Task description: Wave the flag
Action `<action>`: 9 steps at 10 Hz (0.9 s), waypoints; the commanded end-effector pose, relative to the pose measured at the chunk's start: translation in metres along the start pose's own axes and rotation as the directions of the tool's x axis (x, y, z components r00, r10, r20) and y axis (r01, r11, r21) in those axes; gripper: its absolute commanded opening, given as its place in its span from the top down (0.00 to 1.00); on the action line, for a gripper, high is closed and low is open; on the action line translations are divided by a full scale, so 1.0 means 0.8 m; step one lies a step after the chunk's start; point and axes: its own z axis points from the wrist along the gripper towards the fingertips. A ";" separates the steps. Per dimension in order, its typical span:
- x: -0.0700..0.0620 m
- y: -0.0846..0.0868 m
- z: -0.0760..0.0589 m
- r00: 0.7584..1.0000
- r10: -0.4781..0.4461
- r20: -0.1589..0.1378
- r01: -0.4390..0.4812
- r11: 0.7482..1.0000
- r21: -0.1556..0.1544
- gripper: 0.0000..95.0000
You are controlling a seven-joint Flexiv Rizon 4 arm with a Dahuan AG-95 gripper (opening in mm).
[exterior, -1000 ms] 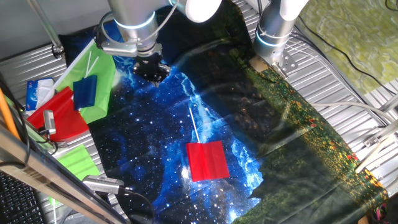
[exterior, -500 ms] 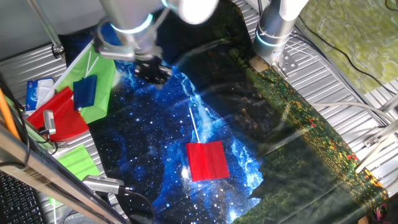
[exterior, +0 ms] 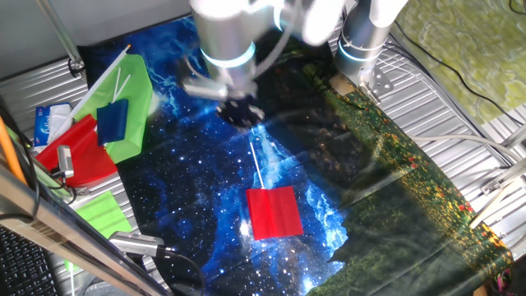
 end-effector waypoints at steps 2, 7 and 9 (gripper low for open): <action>-0.025 0.046 0.095 0.999 0.031 0.037 -0.032 0.999 0.020 0.80; -0.030 0.046 0.131 0.998 0.036 0.056 -0.039 0.997 0.060 0.80; -0.031 0.043 0.115 0.999 0.027 0.047 -0.030 0.997 0.066 0.80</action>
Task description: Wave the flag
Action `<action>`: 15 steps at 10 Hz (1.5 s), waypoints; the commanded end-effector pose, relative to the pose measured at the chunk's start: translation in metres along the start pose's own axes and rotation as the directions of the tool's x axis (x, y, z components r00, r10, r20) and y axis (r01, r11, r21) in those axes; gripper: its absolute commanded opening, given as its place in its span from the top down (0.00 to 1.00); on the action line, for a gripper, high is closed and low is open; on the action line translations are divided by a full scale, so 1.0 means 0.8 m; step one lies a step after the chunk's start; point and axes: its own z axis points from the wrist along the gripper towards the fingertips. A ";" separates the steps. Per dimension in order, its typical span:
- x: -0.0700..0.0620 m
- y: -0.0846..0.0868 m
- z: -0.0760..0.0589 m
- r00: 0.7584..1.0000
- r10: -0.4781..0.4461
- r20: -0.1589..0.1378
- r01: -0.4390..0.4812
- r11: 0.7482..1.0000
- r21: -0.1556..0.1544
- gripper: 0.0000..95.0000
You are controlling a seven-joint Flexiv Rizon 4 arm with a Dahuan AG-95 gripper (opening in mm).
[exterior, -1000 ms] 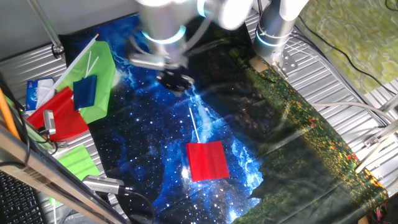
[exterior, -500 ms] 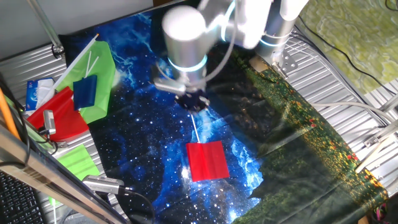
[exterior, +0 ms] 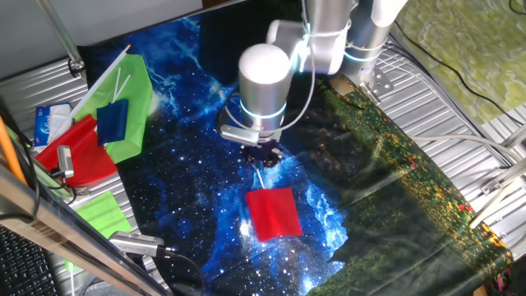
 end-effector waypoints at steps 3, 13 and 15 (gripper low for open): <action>0.001 0.004 -0.004 1.000 -0.001 -0.013 0.001 1.000 -0.010 0.80; 0.003 -0.006 0.002 0.978 -0.210 -0.004 0.210 0.978 -0.016 0.80; 0.003 -0.006 0.002 0.913 -0.408 -0.014 0.408 0.913 0.004 0.80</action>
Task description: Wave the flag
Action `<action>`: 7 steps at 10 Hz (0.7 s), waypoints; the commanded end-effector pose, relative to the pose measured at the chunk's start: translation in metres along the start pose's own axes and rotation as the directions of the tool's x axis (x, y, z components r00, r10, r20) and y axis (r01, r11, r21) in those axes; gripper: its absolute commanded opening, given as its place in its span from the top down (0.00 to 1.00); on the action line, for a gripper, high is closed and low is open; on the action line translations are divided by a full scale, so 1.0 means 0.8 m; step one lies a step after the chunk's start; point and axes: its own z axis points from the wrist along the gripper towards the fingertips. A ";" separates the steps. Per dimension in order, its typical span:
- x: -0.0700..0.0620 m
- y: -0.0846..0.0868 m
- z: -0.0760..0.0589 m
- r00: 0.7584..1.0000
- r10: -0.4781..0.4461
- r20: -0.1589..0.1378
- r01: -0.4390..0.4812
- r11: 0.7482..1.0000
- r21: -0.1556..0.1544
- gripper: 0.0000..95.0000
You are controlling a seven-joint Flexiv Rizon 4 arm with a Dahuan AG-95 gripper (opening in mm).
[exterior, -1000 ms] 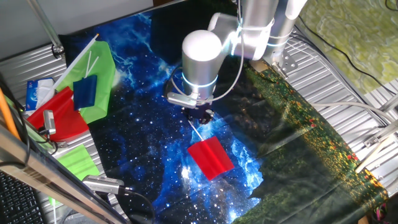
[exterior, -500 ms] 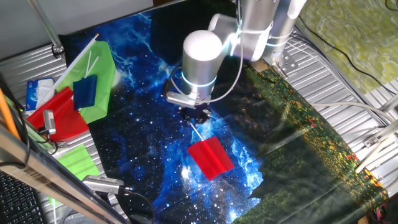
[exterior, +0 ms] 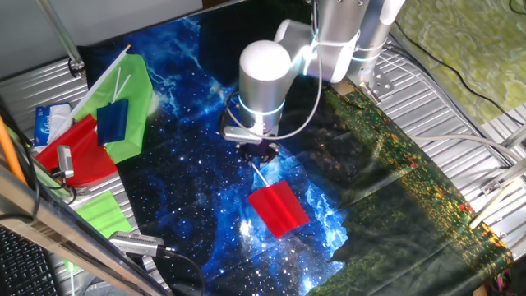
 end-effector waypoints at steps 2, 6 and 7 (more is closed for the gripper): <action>0.000 0.002 -0.003 0.958 -0.283 -0.030 0.285 0.957 0.049 0.80; -0.001 0.003 0.001 0.936 -0.348 -0.063 0.352 0.932 0.091 0.80; -0.001 0.003 0.001 0.937 -0.343 -0.062 0.348 0.933 0.091 0.80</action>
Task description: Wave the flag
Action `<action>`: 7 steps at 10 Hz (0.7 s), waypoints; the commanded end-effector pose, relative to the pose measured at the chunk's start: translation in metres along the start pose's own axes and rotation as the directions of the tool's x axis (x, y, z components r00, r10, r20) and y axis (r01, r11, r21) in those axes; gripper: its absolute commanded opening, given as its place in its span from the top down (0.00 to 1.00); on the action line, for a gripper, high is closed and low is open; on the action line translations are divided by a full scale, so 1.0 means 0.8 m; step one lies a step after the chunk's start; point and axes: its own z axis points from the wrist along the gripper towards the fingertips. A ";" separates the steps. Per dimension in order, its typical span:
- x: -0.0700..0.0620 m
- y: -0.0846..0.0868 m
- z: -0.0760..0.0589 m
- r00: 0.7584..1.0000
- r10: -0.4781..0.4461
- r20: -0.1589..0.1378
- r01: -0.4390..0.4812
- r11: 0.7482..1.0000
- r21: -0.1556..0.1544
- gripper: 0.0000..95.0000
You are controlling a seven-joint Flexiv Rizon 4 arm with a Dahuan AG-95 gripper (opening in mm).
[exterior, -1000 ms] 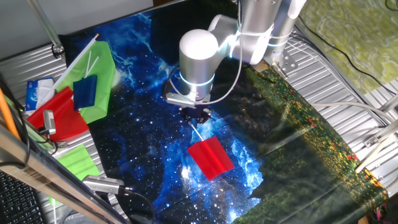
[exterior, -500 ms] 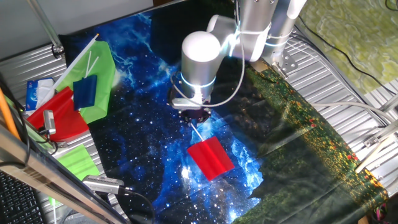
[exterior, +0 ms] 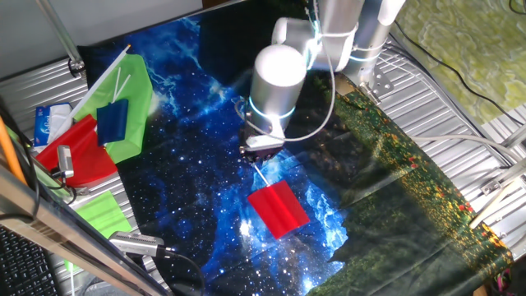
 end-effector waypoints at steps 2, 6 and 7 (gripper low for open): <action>-0.001 -0.004 0.006 1.000 -0.020 -0.003 0.021 0.999 0.024 0.80; -0.001 -0.004 0.007 1.000 0.003 0.004 -0.004 1.000 0.022 1.00; -0.001 -0.004 0.008 1.000 0.011 0.019 -0.011 1.000 0.015 1.00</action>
